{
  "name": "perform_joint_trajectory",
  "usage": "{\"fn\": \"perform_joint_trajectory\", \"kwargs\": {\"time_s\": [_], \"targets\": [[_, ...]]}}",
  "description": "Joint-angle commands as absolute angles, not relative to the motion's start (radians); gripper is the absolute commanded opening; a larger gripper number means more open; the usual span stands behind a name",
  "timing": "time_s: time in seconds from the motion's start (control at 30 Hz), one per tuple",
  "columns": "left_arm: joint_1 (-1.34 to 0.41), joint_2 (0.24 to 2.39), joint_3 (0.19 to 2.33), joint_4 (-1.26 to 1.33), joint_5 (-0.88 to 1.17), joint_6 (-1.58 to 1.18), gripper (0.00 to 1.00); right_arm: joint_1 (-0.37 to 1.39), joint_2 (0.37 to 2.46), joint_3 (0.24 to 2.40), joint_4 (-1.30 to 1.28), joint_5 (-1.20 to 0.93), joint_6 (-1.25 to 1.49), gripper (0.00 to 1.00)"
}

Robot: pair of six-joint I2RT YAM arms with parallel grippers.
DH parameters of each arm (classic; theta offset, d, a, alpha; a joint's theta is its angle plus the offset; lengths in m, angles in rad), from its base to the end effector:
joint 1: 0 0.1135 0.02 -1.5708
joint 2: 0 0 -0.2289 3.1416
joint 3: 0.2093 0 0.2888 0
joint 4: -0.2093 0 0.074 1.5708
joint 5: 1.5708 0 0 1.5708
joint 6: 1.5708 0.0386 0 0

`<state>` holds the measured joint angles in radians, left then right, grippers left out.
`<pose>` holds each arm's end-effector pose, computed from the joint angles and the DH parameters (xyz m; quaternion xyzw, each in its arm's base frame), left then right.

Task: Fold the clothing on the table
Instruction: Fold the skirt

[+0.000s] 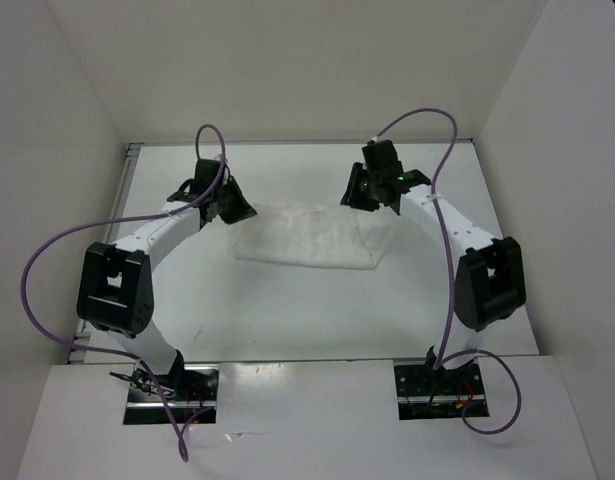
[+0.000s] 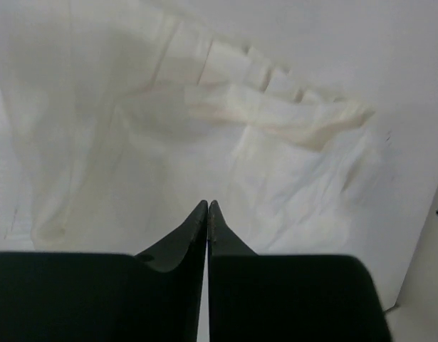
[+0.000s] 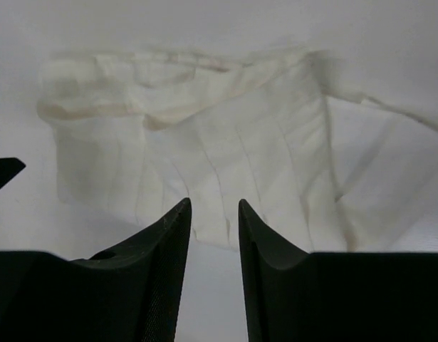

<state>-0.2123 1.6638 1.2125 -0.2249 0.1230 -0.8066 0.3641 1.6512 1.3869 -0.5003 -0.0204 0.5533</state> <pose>0.3991 -0.0909 0.2019 -0.2381 0.8683 -0.2589 0.3499 0.3810 0.1460 0.2478 0.0829 0.9161 0.1821 0.3476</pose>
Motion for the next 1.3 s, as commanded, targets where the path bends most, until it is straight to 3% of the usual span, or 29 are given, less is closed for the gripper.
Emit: {"fn": "perform_joint_trajectory", "kwargs": {"time_s": [0.0,0.03,0.2,0.33,0.6,0.97,1.1,1.27], "targets": [[-0.224,1.651,1.137,-0.186,0.212,-0.788,0.04,0.402,1.771,1.466,-0.555,-0.109,0.468,0.38],[-0.224,1.66,1.137,-0.195,0.221,-0.779,0.0,0.402,1.801,1.514,-0.567,-0.12,0.456,0.38],[-0.244,1.753,1.137,-0.216,0.203,-0.77,0.0,0.458,2.003,1.669,-0.611,-0.189,0.394,0.31],[-0.244,1.819,1.146,-0.229,0.172,-0.779,0.0,0.477,2.135,1.82,-0.659,-0.227,0.38,0.31],[-0.244,1.888,1.155,-0.219,0.141,-0.779,0.0,0.477,2.24,1.867,-0.725,-0.097,0.37,0.34],[-0.244,1.917,1.164,-0.219,0.121,-0.761,0.0,0.416,2.094,1.707,-0.804,0.319,0.425,0.34],[-0.244,1.917,1.173,-0.219,0.121,-0.761,0.0,0.407,2.001,1.649,-0.842,0.341,0.434,0.43],[-0.204,1.847,1.212,-0.242,0.121,-0.752,0.0,0.393,1.895,1.507,-0.853,0.253,0.443,0.44]]}}
